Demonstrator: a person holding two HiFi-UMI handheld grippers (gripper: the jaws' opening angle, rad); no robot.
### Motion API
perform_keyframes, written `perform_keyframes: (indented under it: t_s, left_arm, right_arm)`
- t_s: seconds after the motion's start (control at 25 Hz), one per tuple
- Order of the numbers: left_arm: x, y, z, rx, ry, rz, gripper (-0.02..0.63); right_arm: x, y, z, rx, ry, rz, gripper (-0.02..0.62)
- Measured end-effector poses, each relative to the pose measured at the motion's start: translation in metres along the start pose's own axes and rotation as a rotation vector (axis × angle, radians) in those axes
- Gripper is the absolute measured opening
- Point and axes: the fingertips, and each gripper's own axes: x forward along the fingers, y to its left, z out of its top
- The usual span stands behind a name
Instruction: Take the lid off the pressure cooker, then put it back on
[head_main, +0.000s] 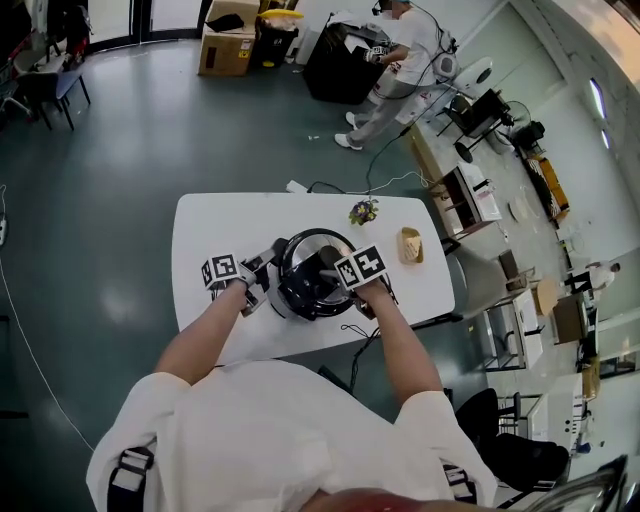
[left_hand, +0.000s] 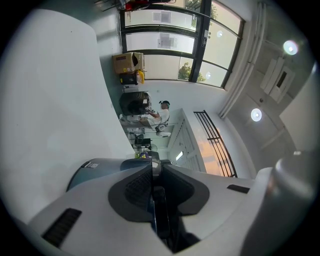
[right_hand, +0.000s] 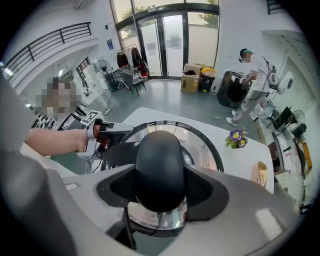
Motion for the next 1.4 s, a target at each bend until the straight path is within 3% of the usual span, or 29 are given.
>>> perform_keyframes:
  t_s: [0.72, 1.08, 1.4]
  left_arm:
    - [-0.001, 0.004, 0.001, 0.014, 0.026, 0.018, 0.067]
    - [0.003, 0.001, 0.003, 0.021, 0.017, 0.021, 0.067]
    - [0.0, -0.001, 0.002, 0.014, 0.007, 0.028, 0.067]
  right_arm:
    - [-0.007, 0.003, 0.003, -0.013, -0.012, 0.032, 0.281]
    - [-0.055, 0.0, 0.026, -0.041, -0.069, 0.068, 0.281]
    - [-0.099, -0.033, 0.016, 0.01, -0.136, 0.039, 0.281]
